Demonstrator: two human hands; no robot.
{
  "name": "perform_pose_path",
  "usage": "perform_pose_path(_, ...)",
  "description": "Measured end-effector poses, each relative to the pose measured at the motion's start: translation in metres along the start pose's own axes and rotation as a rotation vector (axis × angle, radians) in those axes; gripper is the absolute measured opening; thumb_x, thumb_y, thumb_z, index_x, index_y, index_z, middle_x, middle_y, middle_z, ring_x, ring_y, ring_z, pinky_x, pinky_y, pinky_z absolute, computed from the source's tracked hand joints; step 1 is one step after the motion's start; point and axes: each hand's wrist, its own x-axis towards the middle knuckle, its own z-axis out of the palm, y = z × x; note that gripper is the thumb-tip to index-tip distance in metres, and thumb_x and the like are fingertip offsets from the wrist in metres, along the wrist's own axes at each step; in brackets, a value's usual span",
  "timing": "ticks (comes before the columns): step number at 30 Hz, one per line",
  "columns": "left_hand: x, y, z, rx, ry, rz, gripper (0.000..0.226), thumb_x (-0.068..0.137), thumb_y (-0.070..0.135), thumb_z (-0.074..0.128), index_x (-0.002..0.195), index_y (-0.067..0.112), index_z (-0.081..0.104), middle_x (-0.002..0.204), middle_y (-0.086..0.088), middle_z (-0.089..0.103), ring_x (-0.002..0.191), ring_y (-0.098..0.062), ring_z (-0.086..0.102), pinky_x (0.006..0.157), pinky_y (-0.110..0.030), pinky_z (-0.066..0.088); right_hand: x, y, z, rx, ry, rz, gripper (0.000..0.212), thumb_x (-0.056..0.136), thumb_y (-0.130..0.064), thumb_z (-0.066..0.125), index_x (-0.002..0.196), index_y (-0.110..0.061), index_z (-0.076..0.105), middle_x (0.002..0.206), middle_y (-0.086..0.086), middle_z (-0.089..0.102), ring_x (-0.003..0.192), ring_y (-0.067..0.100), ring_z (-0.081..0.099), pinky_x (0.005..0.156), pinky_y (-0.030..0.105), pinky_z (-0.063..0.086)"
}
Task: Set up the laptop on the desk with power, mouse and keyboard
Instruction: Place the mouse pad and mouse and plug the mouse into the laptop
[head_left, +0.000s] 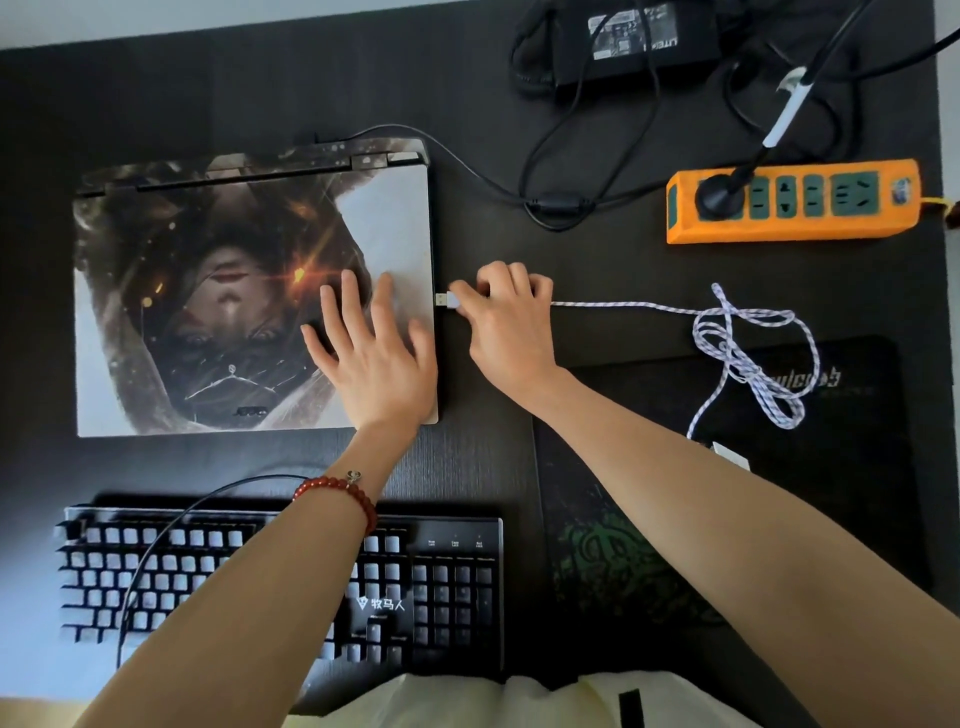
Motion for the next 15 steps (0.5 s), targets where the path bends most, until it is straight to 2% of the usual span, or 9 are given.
perform_pose_path(5,0.0000,-0.0014,0.0014,0.013,0.015,-0.014,0.051,0.086,0.035,0.034,0.135,0.023,0.040,0.150,-0.010,0.033,0.141,-0.030,0.021,0.112,-0.057,0.011,-0.0026,-0.0037,0.0069,0.019,0.022,0.059,0.034,0.073,0.001,0.055,0.100,-0.017,0.064,0.100,0.011,0.057,0.095,0.030,0.051,0.082,0.043,0.034)
perform_pose_path(11,-0.0012,-0.0010,-0.0004,0.013,0.012,-0.021,0.052,0.085,0.036,0.033,0.135,0.023,0.040,0.150,-0.009,0.032,0.142,-0.029,0.020,0.113,-0.056,0.009,-0.0049,0.0034,0.0048,0.059,0.061,0.030,0.034,0.070,0.003,0.054,0.098,-0.013,0.065,0.100,0.012,0.059,0.095,0.032,0.053,0.081,0.044,0.034)
perform_pose_path(15,-0.0015,0.0006,-0.0022,0.019,0.008,-0.024,0.052,0.085,0.035,0.034,0.135,0.022,0.040,0.150,-0.009,0.031,0.142,-0.029,0.019,0.113,-0.056,0.009,0.0001,0.0032,0.0045,0.095,-0.002,-0.001,0.036,0.074,0.001,0.048,0.103,-0.012,0.063,0.097,0.007,0.062,0.100,0.030,0.050,0.082,0.040,0.025)
